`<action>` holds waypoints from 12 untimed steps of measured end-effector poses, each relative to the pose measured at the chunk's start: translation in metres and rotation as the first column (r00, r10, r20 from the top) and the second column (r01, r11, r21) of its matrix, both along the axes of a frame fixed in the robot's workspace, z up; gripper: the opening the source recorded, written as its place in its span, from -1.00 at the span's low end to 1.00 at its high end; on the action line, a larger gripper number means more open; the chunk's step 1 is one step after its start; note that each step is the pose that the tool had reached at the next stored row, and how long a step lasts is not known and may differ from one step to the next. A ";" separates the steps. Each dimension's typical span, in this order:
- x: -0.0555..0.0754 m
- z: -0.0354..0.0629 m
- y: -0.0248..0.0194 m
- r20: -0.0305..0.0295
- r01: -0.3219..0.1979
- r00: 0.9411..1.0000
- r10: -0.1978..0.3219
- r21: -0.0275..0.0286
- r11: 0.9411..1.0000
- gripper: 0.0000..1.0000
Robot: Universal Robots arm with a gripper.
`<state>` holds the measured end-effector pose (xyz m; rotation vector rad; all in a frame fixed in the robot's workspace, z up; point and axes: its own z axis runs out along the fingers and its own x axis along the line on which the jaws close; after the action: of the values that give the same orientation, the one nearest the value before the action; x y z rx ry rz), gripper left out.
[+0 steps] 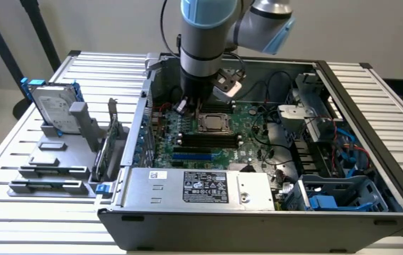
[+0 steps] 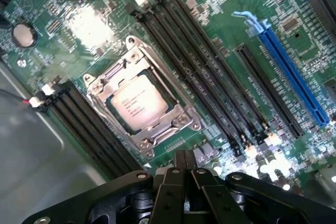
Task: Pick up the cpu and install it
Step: 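Install the first cpu locking lever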
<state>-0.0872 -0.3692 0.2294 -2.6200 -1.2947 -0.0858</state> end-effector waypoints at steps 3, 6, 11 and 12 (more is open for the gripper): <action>0.000 0.0034 0.0058 0.000 -0.017 1.000 0.017 -0.002 1.000 -0.79; 0.000 0.0059 0.0090 0.000 -0.038 0.999 0.038 -0.005 0.999 -0.79; 0.000 0.0063 0.0092 0.000 -0.044 0.999 0.044 -0.005 0.999 -0.79; 0.000 0.0063 0.0092 0.000 -0.044 0.999 0.044 -0.005 0.999 -0.79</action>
<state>-0.0872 -0.3601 0.2357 -2.5940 -1.3530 -0.0754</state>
